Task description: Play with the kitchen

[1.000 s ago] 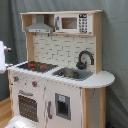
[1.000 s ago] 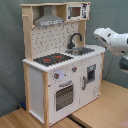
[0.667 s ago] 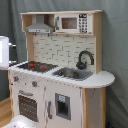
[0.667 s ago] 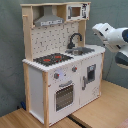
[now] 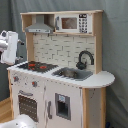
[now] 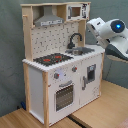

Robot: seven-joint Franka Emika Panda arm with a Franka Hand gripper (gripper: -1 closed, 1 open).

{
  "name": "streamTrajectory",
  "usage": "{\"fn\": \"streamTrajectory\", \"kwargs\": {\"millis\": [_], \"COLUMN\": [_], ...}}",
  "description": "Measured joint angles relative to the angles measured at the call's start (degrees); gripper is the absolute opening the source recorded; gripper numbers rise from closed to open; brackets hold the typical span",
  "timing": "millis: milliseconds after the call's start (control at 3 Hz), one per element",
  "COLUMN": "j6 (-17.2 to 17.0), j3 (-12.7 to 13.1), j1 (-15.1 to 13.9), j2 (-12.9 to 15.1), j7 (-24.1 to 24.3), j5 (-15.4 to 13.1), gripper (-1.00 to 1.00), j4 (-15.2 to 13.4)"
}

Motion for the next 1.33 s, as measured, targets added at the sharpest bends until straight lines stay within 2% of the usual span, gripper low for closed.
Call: {"fn": "streamTrajectory", "kwargs": {"millis": [667, 1333], "j6": [-1.4, -6.6], "j3": [2.0, 4.4], "j1": [-6.6, -8.6], "j2": [6.9, 13.7], "j7": [5.0, 11.6], "j5": [3.7, 7.6], "gripper": [1.00, 1.00], "j4": [5.2, 8.6]}}
